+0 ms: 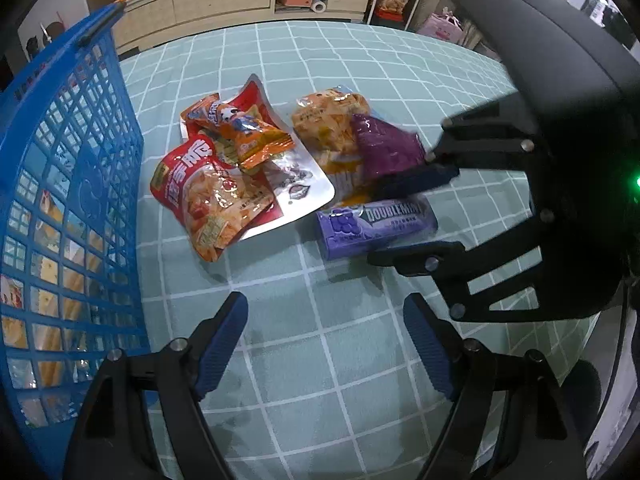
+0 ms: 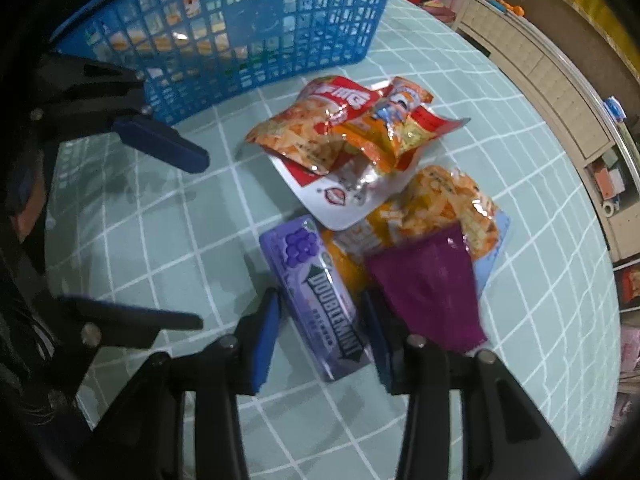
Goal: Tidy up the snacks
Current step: 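Lower the right tool onto the purple Doublemint gum box and close it, then grasp the purple packet with the left tool while the right tool lifts the gum box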
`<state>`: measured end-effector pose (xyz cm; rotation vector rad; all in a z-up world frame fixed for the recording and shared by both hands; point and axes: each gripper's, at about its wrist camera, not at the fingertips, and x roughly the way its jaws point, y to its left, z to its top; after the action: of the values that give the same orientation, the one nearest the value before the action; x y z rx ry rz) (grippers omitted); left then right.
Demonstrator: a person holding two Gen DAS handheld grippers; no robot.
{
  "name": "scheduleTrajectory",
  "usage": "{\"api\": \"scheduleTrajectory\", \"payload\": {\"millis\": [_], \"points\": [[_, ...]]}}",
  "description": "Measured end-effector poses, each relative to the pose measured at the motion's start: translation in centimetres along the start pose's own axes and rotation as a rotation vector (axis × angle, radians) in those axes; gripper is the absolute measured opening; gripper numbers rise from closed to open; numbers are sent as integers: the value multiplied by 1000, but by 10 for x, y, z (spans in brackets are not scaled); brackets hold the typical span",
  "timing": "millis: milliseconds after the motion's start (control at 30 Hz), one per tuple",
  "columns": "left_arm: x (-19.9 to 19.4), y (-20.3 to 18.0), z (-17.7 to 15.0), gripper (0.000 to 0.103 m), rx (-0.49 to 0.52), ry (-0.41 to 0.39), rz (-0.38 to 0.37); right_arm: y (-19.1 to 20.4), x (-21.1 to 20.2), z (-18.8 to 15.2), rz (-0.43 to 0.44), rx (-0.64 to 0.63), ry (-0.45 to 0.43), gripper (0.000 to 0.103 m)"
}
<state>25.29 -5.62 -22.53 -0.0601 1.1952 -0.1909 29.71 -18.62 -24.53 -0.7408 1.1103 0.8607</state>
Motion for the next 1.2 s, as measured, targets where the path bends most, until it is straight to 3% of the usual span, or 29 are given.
{"api": "scheduleTrajectory", "payload": {"millis": [233,567,800,933,1200], "points": [[-7,2,9,79,2,-17,-7,-4,-18,-37,49,181,-80,36],[-14,-23,35,79,32,-28,-9,-11,-44,-95,-21,486,-153,35],[10,-37,60,79,42,-2,-21,-38,-53,-129,-77,697,-197,35],[24,-40,72,78,15,20,-24,-45,-54,-141,-101,751,-193,35],[43,-44,83,59,11,62,-44,-50,-53,-149,-146,777,-169,35]]}}
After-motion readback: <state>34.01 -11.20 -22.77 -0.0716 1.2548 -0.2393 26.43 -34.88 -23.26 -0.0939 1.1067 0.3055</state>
